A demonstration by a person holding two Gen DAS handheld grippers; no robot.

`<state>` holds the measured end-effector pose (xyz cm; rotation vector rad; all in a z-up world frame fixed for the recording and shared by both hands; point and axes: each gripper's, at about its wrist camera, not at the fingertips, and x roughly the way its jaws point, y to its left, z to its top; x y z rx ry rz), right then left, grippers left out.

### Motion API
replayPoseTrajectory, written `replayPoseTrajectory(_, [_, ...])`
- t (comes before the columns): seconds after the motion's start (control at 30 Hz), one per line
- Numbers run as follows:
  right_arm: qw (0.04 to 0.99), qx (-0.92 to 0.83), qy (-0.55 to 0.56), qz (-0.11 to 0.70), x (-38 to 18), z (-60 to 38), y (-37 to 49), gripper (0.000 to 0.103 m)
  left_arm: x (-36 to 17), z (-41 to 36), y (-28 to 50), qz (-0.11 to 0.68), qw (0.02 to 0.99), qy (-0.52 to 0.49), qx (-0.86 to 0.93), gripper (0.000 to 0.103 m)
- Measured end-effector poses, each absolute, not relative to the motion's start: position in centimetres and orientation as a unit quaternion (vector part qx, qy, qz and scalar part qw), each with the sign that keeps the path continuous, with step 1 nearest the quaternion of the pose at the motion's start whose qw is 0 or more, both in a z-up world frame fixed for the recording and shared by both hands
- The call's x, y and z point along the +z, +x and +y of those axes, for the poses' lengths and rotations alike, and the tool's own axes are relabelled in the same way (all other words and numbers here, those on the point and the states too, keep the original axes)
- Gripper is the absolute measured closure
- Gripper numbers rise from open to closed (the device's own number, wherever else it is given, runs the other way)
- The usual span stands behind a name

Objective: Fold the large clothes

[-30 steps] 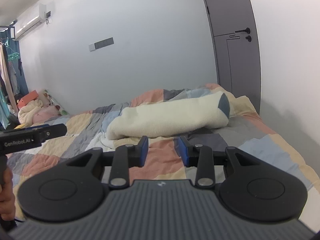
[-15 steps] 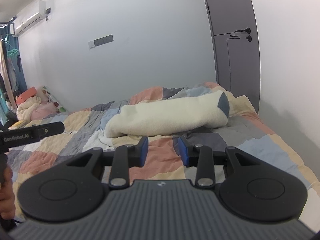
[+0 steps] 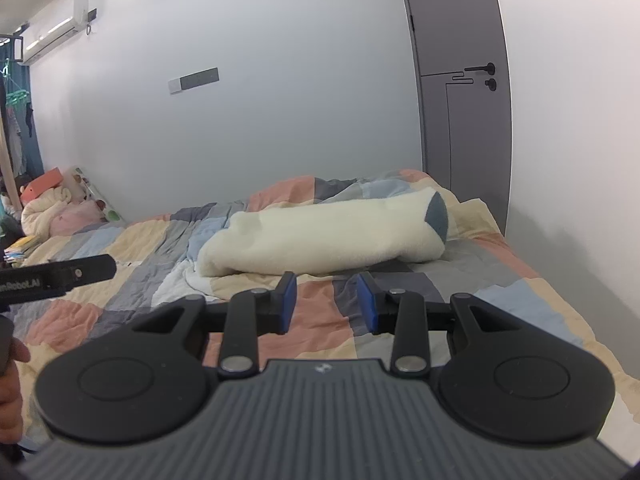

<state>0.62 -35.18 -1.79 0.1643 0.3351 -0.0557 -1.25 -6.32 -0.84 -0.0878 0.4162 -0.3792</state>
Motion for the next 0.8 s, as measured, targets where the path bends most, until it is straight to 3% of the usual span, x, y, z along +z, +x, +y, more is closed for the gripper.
replayPoseTrajectory(0.1, [0.983, -0.033, 0.075, 0.166, -1.73, -35.23, 0.70, 0.064, -0.89, -6.16, -1.09, 0.210, 0.959, -0.049, -0.183, 0.001])
replayPoseTrajectory(0.17, [0.984, -0.035, 0.073, 0.161, -1.70, -35.25, 0.67, 0.034, -0.87, -6.05, -1.00, 0.211, 0.960, -0.048, -0.178, 0.000])
replayPoseTrajectory(0.23, [0.985, -0.040, 0.073, 0.151, -1.58, -35.43, 0.53, 0.018, -0.88, -5.95, -1.04, 0.211, 0.961, -0.045, -0.174, 0.000])
replayPoseTrajectory(0.4, [0.985, -0.062, 0.057, 0.149, -1.33, -35.62, 0.81, 0.013, -0.77, -5.83, -1.27, 0.208, 0.960, -0.048, -0.180, 0.000])
replayPoseTrajectory(0.43, [0.985, -0.067, 0.052, 0.152, -1.33, -35.55, 0.93, 0.002, -0.73, -5.89, -1.34, 0.208, 0.960, -0.047, -0.182, 0.000])
replayPoseTrajectory(0.47, [0.985, -0.067, 0.051, 0.150, -1.38, -35.56, 0.92, 0.000, -0.71, -5.93, -1.38, 0.207, 0.960, -0.046, -0.183, 0.000])
replayPoseTrajectory(0.8, [0.985, -0.065, 0.050, 0.149, -1.21, -35.51, 1.10, 0.000, -0.43, -5.86, -1.92, 0.191, 0.966, -0.036, -0.169, 0.000])
